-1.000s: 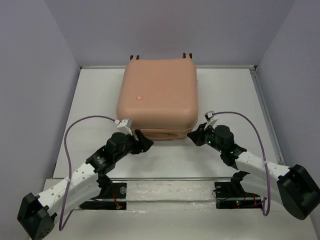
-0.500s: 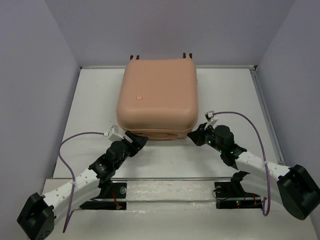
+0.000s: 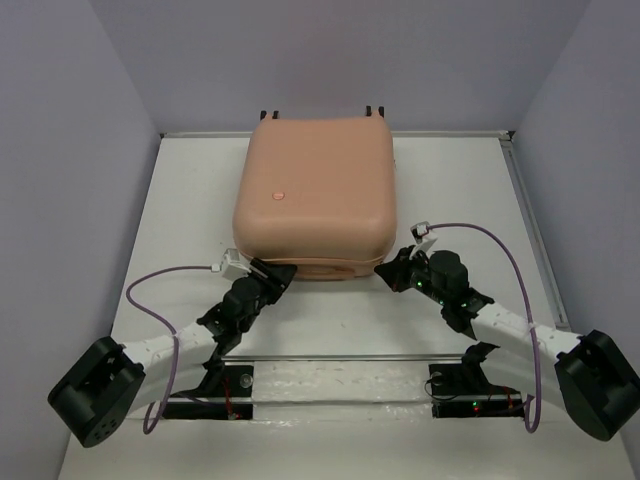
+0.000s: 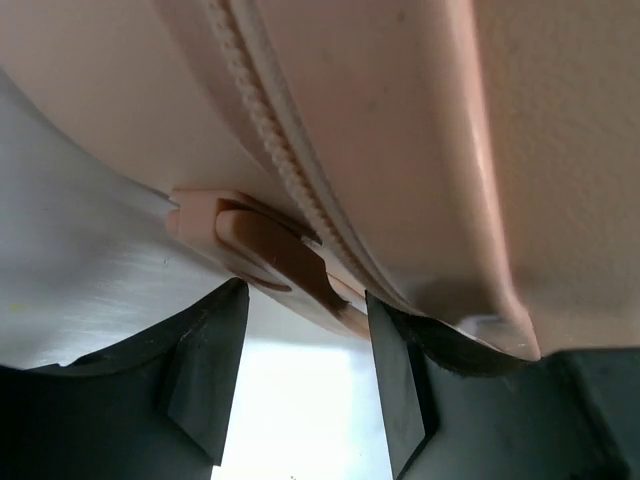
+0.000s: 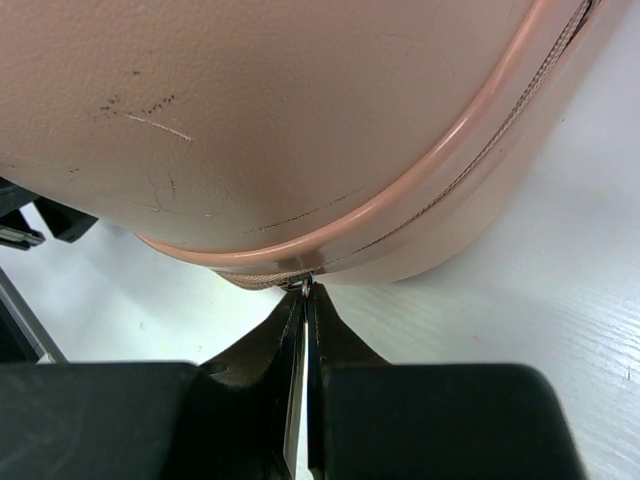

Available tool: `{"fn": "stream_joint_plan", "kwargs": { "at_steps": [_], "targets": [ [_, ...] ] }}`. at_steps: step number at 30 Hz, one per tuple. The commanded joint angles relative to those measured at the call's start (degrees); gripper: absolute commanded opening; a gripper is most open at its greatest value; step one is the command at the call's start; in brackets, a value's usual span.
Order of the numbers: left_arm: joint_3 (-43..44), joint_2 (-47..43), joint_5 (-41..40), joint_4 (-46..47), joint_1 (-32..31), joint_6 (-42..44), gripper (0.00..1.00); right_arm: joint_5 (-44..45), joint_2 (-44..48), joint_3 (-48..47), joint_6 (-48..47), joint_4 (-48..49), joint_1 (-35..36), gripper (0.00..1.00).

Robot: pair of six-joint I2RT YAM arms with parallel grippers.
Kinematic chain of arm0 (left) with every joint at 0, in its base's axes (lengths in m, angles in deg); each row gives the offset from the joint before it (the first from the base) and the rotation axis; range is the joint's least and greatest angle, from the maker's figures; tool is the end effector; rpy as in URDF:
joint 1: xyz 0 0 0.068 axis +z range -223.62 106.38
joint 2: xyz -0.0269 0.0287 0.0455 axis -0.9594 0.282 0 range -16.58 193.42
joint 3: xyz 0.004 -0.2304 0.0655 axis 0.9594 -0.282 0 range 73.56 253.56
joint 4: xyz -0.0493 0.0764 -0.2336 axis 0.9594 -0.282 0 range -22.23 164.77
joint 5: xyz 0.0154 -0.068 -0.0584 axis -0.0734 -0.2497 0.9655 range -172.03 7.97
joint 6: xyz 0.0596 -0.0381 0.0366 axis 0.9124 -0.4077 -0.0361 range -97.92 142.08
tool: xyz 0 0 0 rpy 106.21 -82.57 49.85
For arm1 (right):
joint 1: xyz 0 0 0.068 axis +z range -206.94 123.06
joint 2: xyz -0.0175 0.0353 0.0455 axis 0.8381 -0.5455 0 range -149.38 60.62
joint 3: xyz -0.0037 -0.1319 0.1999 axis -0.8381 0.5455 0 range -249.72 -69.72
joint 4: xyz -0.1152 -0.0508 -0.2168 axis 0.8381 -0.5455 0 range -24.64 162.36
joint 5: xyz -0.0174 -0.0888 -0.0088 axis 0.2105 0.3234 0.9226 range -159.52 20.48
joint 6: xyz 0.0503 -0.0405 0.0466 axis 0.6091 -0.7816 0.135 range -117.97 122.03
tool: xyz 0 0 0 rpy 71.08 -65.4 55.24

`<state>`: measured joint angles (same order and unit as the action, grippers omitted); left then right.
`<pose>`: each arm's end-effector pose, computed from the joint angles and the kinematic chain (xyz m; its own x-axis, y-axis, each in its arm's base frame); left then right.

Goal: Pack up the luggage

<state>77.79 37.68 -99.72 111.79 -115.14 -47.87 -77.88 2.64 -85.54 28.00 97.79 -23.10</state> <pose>0.1768 -0.1286 0.1281 -0.4429 -0.8033 -0.3982 -0.0178 0.4519 -0.8919 0.2001 0.1462 0.1549 -0.5069 0.1819 -0.8426 -0.4945 0.7393 0.4571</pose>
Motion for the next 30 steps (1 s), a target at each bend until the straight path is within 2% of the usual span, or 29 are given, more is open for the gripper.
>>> {"fn": "stream_joint_plan", "kwargs": {
  "at_steps": [1, 3, 5, 6, 8, 9, 13, 16, 17, 19, 20, 23, 25, 27, 30],
  "targets": [
    [1.13, 4.35, -2.09, 10.0, -0.06, -0.27, 0.61, -0.87, 2.08, -0.27, 0.92, 3.22, 0.34, 0.07],
    [1.22, 5.68, -2.26, 11.49, -0.14, -0.36, 0.59, -1.13, 1.99, -0.27, 1.09, 3.22, 0.34, 0.07],
    [1.31, 7.43, -2.7, 12.73, -0.14, -0.27, 0.52, -1.74, 1.73, -0.27, 1.53, 3.75, 0.34, 0.07],
    [1.66, 8.05, -2.87, 13.69, -0.06, 0.25, 0.4, -1.75, 1.64, -0.1, 1.71, 4.01, 0.34, 0.07],
    [3.14, 10.15, -2.61, 14.22, -0.14, 1.31, 0.24, -1.66, 1.29, -0.18, 1.88, 4.28, 0.87, 0.07],
    [3.85, 12.17, -1.57, 14.49, -0.14, 2.35, 0.06, -1.4, 1.03, -0.36, 1.97, 4.1, 1.39, 0.07],
    [5.79, 16.3, -0.5, 17.82, -1.54, 3.24, 0.06, -0.17, -0.29, -1.76, 3.63, 4.27, 3.67, 0.07],
    [7.02, 21.58, -0.24, 21.16, -3.74, 3.42, 0.06, 7.54, -2.22, -4.74, 3.99, 3.84, 11.83, 0.07],
    [7.98, 22.72, 0.11, 22.47, -4.27, 3.59, 0.06, 13.14, -3.36, -6.15, 3.73, 3.4, 16.99, 0.07],
    [8.69, 25.27, 0.29, 23.27, -5.76, 3.68, 0.06, 18.18, -8.26, -9.83, 2.6, 0.35, 22.03, 0.07],
    [9.3, 26.06, 0.38, 24.32, -6.12, 3.77, 0.06, 21.95, -10.29, -14.29, 2.15, -0.72, 26.58, 0.07],
    [9.66, 28.26, 1.17, 25.91, -7.09, 4.04, 0.06, 25.48, -18.03, -23.95, 0.13, -5.03, 31.88, 0.07],
    [8.96, 28.88, 1.52, 28.28, -7.26, 4.04, 0.06, 24.02, -20.5, -27.5, 0.3, -6.27, 33.57, 0.07],
    [7.73, 29.5, 1.61, 30.56, -7.35, 3.51, 0.06, 19.29, -22.44, -29.96, 1.18, -3.74, 33.57, 0.07],
    [7.29, 30.29, 2.05, 32.15, -7.79, 3.42, 0.06, 17.76, -25.95, -35.24, 2.41, -1.96, 33.57, 0.07]
  ]
}}
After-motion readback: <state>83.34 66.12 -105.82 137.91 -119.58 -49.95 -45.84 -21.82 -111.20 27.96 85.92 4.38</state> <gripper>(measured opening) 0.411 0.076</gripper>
